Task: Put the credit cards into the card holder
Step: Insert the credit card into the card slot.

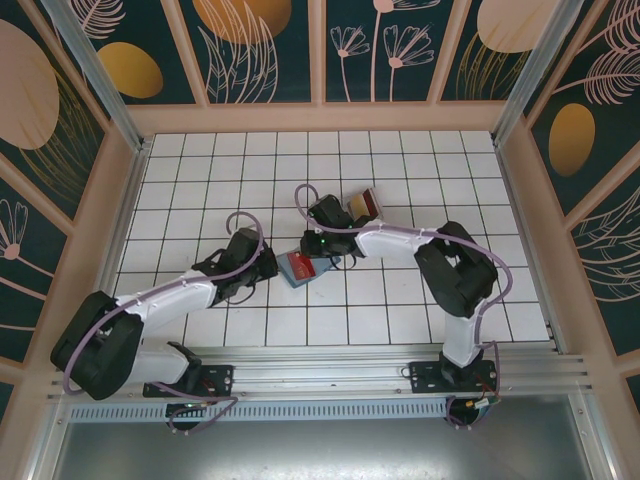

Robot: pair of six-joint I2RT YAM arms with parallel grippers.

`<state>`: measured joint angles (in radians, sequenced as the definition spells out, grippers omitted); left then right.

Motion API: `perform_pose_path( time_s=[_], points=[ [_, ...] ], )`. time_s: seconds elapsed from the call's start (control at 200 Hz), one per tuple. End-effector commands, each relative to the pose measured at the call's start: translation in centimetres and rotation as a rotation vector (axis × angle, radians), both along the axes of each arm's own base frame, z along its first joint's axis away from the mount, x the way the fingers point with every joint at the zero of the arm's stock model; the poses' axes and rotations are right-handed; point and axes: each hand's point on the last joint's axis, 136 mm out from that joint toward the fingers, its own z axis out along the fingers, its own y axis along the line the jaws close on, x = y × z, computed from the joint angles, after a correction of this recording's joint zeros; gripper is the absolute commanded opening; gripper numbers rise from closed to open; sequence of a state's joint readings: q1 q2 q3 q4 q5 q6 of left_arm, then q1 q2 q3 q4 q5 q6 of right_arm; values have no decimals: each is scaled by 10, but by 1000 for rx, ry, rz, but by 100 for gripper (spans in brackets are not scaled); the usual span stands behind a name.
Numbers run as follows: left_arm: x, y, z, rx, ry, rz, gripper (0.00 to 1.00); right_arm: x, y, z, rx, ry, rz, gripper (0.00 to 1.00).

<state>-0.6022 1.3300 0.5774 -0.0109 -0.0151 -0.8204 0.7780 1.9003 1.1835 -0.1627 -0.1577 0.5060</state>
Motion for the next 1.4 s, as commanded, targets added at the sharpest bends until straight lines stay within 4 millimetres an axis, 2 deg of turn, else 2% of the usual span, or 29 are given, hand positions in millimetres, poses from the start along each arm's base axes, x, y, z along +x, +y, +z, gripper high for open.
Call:
perform_pose_path(
  time_s=[0.0,0.29,0.5,0.841,1.056,1.171,1.396],
  points=[
    [6,-5,-4,1,18,0,0,7,-4,-3,-17,5,-2,20],
    [4,-4,-36,39,77,-3,0,6,5,-16,2,43,16,20],
    [8,-11,-40,24,83,-11,0,2,8,-23,11,65,31,20],
    [13,-15,-40,30,86,-21,0,-9,29,-6,125,80,82,20],
    [12,-12,-39,37,86,-12,0,-20,32,4,190,103,103,20],
    [12,-11,-39,46,92,-15,0,-22,30,8,196,103,102,20],
    [9,3,-28,86,83,7,0,-6,7,34,134,16,50,20]
  ],
)
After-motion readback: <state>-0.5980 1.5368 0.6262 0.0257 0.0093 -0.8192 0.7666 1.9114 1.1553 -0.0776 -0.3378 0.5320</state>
